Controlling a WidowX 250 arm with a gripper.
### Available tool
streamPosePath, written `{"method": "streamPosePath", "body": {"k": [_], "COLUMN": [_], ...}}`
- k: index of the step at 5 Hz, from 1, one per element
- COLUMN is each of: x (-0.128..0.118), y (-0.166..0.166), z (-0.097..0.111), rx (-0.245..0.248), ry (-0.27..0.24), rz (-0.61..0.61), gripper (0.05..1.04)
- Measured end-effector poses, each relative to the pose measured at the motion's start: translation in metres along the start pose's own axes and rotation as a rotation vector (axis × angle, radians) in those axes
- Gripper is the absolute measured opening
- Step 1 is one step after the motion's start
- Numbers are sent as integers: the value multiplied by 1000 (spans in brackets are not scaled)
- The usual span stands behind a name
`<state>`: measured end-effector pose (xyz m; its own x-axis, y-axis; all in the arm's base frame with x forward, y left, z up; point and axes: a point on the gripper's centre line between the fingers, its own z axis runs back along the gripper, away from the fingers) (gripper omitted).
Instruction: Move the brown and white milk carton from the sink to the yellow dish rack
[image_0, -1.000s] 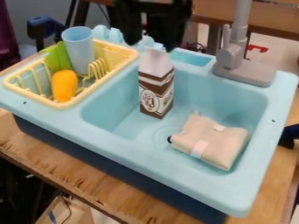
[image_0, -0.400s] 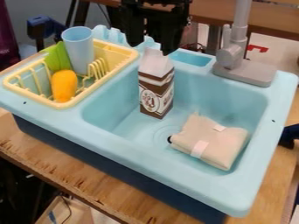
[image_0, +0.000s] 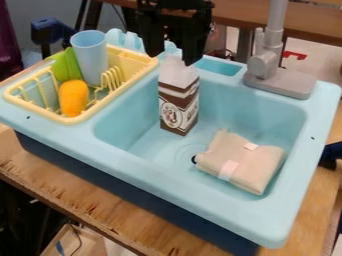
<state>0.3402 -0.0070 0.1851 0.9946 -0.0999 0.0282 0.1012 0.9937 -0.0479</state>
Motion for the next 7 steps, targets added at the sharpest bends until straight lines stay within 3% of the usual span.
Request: {"method": "streamPosePath", "body": {"k": [1, 3, 4, 5, 6, 7], "x": [0, 4, 7, 6, 6, -4], "y": [5, 4, 0, 0, 3, 9], "z": [-10, -20, -20, -7, 27, 61], "rx": [25, 14, -16, -58, -33, 26], "ry": [45, 57, 41, -3, -63, -29], "rz": [26, 35, 27, 46, 45, 38], "gripper": [1001, 962, 802, 802, 802, 802]}}
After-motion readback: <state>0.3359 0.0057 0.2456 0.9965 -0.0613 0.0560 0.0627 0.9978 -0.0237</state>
